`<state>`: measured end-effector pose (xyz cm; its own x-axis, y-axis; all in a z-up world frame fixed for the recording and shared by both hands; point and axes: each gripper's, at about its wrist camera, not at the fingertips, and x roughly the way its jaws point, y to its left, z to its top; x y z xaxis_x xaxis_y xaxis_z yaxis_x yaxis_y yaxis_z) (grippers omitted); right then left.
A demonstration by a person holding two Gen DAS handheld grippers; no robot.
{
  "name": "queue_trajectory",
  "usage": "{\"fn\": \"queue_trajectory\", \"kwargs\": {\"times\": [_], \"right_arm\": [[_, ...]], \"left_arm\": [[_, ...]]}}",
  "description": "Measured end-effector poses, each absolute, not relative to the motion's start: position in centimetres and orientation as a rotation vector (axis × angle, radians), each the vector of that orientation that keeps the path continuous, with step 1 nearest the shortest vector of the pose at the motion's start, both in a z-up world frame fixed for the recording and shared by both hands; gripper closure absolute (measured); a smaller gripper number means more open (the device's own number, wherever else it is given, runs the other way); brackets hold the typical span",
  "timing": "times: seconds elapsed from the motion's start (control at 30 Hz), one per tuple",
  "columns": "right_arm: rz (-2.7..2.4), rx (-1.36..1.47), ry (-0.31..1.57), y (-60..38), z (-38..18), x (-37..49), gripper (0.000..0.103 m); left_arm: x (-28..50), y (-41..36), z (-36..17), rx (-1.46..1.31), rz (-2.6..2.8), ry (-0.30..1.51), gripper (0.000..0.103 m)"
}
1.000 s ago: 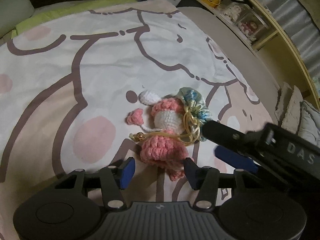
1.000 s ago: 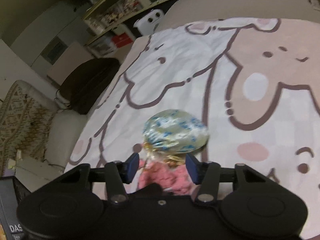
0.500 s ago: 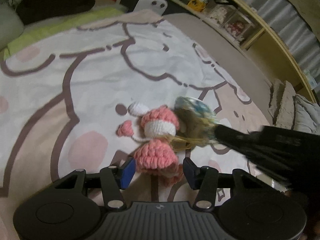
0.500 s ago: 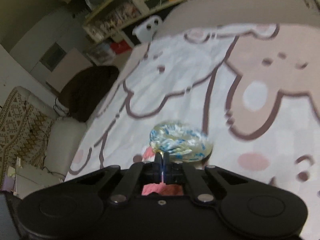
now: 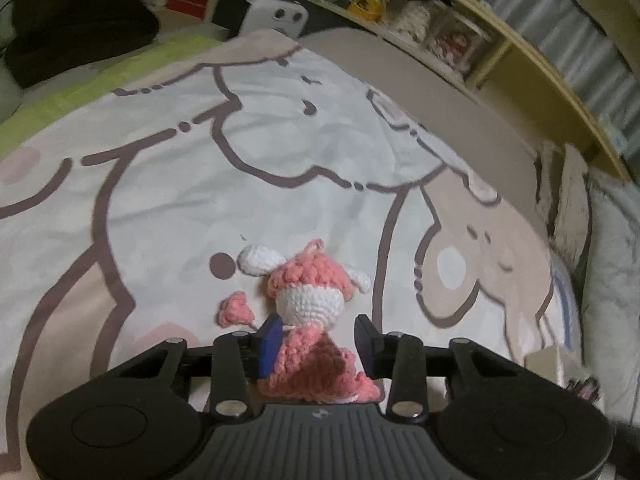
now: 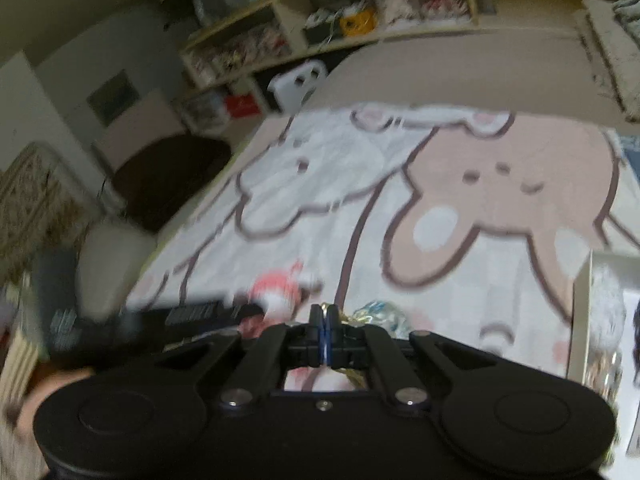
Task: Organize objects
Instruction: 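Grasp the pink crochet doll with left tool while right tool grasps floral pouch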
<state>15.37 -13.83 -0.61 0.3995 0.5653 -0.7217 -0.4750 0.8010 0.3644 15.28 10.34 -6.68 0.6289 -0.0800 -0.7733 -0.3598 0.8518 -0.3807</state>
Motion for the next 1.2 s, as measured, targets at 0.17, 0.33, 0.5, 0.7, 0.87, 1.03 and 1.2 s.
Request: {"fn": "queue_trajectory", "kwargs": {"times": [0.17, 0.33, 0.5, 0.7, 0.87, 1.03, 1.2], "right_arm": [[0.747, 0.054, 1.078, -13.3, -3.0, 12.3, 0.101], [0.715, 0.040, 1.055, -13.3, -3.6, 11.1, 0.074], [0.625, 0.020, 1.023, -12.6, -4.4, 11.9, 0.035], [0.518, -0.064, 0.977, -10.3, -6.9, 12.4, 0.005], [0.473, -0.044, 1.035, -9.4, -9.1, 13.3, 0.004], [0.446, -0.012, 1.041, -8.8, -9.8, 13.5, 0.001], [0.421, -0.010, 1.040, -8.6, -10.7, 13.4, 0.002]], "left_arm": [[15.9, 10.1, -7.8, -0.510, 0.180, 0.911, 0.067], [16.1, 10.3, -8.6, -0.514, 0.184, 0.927, 0.065], [16.4, 10.0, -8.7, -0.491, 0.169, 0.936, 0.065], [16.7, 9.8, -9.1, -0.477, 0.166, 0.947, 0.061], [17.0, 10.1, -9.8, -0.503, 0.177, 0.964, 0.054], [17.3, 9.9, -10.0, -0.495, 0.180, 0.967, 0.054], [17.5, 9.4, -10.1, -0.468, 0.151, 0.968, 0.058]]}}
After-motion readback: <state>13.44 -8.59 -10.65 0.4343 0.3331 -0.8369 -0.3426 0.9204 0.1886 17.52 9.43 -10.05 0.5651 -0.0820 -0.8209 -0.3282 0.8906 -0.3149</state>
